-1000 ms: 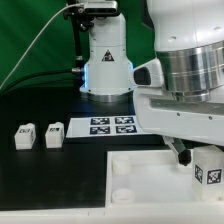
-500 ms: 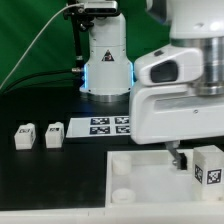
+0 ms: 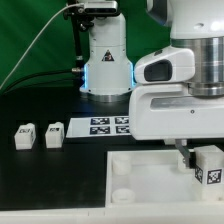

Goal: Assemble one leg

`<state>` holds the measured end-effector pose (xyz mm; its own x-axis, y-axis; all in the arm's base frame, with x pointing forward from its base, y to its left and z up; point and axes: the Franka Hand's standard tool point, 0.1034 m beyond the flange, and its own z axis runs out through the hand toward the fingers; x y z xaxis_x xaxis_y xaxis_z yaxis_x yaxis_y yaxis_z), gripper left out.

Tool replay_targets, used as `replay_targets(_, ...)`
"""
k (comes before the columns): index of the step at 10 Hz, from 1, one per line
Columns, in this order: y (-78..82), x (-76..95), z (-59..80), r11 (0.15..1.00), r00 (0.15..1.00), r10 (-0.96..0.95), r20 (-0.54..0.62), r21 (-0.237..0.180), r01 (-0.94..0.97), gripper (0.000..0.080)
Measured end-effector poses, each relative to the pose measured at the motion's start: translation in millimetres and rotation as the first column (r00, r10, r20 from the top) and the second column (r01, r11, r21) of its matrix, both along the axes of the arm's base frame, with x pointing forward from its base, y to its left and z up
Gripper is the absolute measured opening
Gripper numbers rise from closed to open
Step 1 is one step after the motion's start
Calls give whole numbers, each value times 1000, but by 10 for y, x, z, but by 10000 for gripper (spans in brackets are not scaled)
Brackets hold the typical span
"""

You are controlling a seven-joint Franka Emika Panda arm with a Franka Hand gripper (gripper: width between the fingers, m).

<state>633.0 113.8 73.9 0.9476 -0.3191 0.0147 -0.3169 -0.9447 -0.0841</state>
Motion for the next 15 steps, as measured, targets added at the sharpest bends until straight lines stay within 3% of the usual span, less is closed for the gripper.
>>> replay_targets(3, -47, 5, -8, 942, 942, -335, -27, 8, 335, 300)
replay_targets(5, -76, -6, -13, 783, 782, -620, -61, 11, 622, 300)
replay_targets(8, -60, -64, -20, 343, 342, -930, -132, 14, 939, 300)
replay_targets(9, -70, -85, -27, 140, 141, -977, -157, 19, 990, 300)
replay_targets(10, -82, -94, -31, 51, 52, -985, -164, 11, 999, 300)
replay_targets(11, -87, -97, -33, 28, 29, -986, -165, 8, 1000, 300)
replay_targets(12, -92, -102, -32, -55, -55, -983, -174, -4, 998, 300)
replay_targets(14, -96, -107, -32, -100, -100, -979, -175, -13, 995, 300)
replay_targets(15, -96, -107, -31, -78, -78, -982, -172, -10, 997, 300)
